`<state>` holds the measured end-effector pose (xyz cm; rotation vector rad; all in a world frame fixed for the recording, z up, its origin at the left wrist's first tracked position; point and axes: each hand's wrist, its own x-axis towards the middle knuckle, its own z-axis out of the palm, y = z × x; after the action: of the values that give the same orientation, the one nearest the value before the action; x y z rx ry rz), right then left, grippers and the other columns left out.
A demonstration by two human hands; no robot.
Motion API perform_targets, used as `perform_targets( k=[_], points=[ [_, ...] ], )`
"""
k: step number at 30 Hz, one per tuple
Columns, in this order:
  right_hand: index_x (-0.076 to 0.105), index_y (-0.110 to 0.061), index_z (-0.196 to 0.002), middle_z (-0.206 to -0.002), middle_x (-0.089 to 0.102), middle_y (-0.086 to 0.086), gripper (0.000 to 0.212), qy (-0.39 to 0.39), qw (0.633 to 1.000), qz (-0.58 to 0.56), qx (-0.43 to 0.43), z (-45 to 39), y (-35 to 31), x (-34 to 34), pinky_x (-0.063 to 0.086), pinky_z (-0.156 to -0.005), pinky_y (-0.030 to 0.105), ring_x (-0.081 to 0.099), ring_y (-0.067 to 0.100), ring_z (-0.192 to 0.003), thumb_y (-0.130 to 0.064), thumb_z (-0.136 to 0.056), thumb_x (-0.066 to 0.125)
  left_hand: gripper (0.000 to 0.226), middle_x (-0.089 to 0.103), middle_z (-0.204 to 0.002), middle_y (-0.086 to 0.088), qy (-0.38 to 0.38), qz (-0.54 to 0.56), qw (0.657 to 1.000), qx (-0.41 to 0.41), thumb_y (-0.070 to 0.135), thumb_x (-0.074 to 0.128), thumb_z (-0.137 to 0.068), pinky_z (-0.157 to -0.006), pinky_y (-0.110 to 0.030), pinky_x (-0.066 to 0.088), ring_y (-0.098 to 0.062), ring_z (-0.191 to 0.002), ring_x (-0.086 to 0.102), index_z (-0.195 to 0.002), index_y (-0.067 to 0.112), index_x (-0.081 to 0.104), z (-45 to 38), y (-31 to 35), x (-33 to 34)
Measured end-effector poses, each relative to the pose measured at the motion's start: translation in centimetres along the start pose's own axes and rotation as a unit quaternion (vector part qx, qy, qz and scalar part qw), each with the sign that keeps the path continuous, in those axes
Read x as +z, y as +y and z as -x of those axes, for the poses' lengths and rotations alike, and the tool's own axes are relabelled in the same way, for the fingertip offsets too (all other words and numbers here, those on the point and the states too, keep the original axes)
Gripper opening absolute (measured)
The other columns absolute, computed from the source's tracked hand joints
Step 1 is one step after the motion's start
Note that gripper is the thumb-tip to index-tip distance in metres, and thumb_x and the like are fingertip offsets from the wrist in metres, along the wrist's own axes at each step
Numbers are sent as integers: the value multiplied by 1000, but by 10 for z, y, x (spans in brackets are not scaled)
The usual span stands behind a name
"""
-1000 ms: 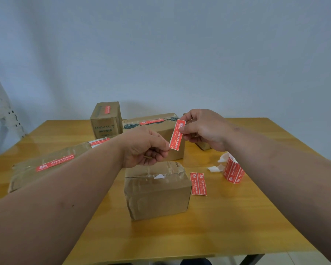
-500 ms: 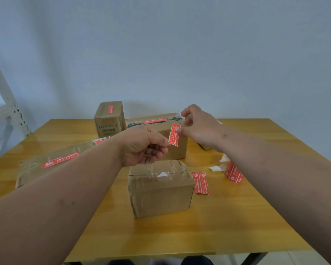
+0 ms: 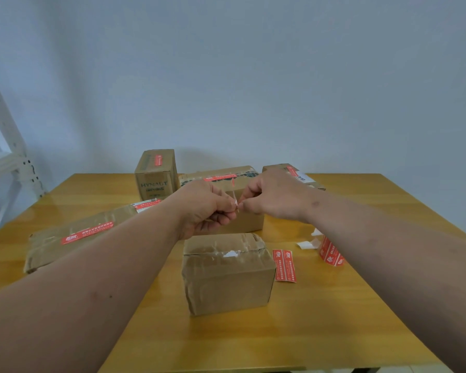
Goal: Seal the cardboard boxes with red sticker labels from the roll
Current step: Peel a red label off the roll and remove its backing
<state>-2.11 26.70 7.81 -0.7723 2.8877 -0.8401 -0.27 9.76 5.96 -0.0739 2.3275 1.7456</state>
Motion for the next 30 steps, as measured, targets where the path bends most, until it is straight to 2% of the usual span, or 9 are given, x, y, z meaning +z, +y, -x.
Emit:
perform_targets(
  k=[4,12,16,18,20,21,22,24,30],
  points=[
    [73,-8,-87,-62,54,-7,16,6,1000,17,8,-1,-1,2,30,-45,14,40,3,-50,-23,-87,67,8,70,-68,-5,16,-28,999,14,3,65,-88,-57,-24,48,-9,-55,59,-82,8,69,-1,1,3],
    [70,-4,-88,-63,52,-8,15,8,1000,5,16,-3,3,0,31,-49,18,40,5,-53,-17,-86,64,9,65,-66,-2,4,-56,998,21,14,67,-87,-60,-24,46,-9,-55,56,-79,10,71,-2,4,7],
    [63,-5,-80,-60,46,-5,10,9,998,-12,53,0,13,-9,28,-38,14,34,6,-46,-14,-85,61,9,57,-63,-3,24,-66,998,-4,8,58,-88,-59,-27,43,-13,-54,48,-83,11,64,-5,3,8],
    [56,-10,-72,-66,46,5,11,17,997,-13,72,-1,24,-13,40,-49,23,39,13,-53,-13,-83,59,11,52,-61,-3,39,-59,997,-18,6,55,-86,-58,-28,41,-14,-54,43,-79,12,60,-7,4,10],
    [48,-13,-66,-67,45,6,18,28,995,-3,97,-1,36,-17,52,-78,40,47,21,-66,-14,-82,58,12,47,-58,-2,54,-51,997,-36,6,53,-85,-57,-28,41,-14,-53,39,-75,13,55,-10,4,10],
    [47,-14,-64,-65,44,5,21,37,993,6,111,0,41,-19,52,-81,41,50,25,-69,-15,-82,58,11,46,-57,-2,63,-47,996,-44,6,52,-84,-57,-29,41,-14,-52,38,-75,12,54,-12,4,10],
    [46,-13,-63,-64,42,4,23,46,990,14,130,1,47,-22,49,-69,36,50,27,-68,-16,-83,57,9,45,-56,-2,70,-45,995,-50,7,52,-84,-57,-29,42,-14,-51,37,-76,12,54,-14,4,10],
    [41,-12,-63,-64,37,3,26,61,984,29,168,3,58,-29,30,-52,28,38,20,-58,-17,-85,54,7,45,-57,-2,84,-45,994,-60,7,50,-84,-56,-28,43,-14,-51,36,-79,11,54,-18,5,12],
    [42,-14,-64,-64,41,1,26,126,951,70,274,11,91,-47,25,-49,26,36,15,-56,-20,-87,50,9,45,-60,-3,95,-94,989,-69,9,47,-84,-54,-25,40,-15,-51,36,-76,10,51,-29,9,31]
  ],
)
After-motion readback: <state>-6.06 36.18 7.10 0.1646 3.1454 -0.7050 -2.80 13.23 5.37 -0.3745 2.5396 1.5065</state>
